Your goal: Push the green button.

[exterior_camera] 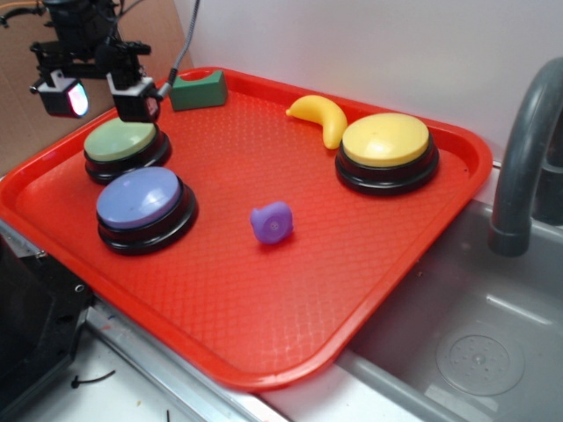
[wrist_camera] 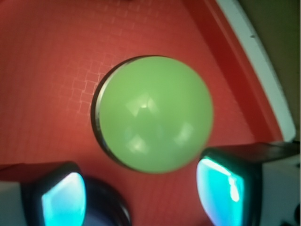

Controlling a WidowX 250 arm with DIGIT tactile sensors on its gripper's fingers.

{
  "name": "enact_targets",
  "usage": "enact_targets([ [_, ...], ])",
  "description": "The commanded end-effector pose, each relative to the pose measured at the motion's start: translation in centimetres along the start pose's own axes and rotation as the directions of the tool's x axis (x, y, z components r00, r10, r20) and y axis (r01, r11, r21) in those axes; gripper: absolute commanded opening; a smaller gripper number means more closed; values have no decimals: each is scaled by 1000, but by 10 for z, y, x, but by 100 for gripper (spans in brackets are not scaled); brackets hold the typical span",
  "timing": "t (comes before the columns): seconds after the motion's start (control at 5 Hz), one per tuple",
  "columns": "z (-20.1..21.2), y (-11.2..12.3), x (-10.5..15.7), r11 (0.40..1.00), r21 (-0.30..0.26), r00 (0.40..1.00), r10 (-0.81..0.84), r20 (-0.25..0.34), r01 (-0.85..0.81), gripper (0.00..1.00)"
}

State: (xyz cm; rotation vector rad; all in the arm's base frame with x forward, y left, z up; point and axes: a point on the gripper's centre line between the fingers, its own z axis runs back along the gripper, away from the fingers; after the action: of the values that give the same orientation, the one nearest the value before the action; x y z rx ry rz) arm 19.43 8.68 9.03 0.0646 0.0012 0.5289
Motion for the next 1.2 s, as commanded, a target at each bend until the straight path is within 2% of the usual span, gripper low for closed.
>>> enact_targets([
  [0.0,37,11,0,1000,9,997,3,81,-4,100],
  [1.0,74,-1,7,999,44,992,-11,127,6,100],
])
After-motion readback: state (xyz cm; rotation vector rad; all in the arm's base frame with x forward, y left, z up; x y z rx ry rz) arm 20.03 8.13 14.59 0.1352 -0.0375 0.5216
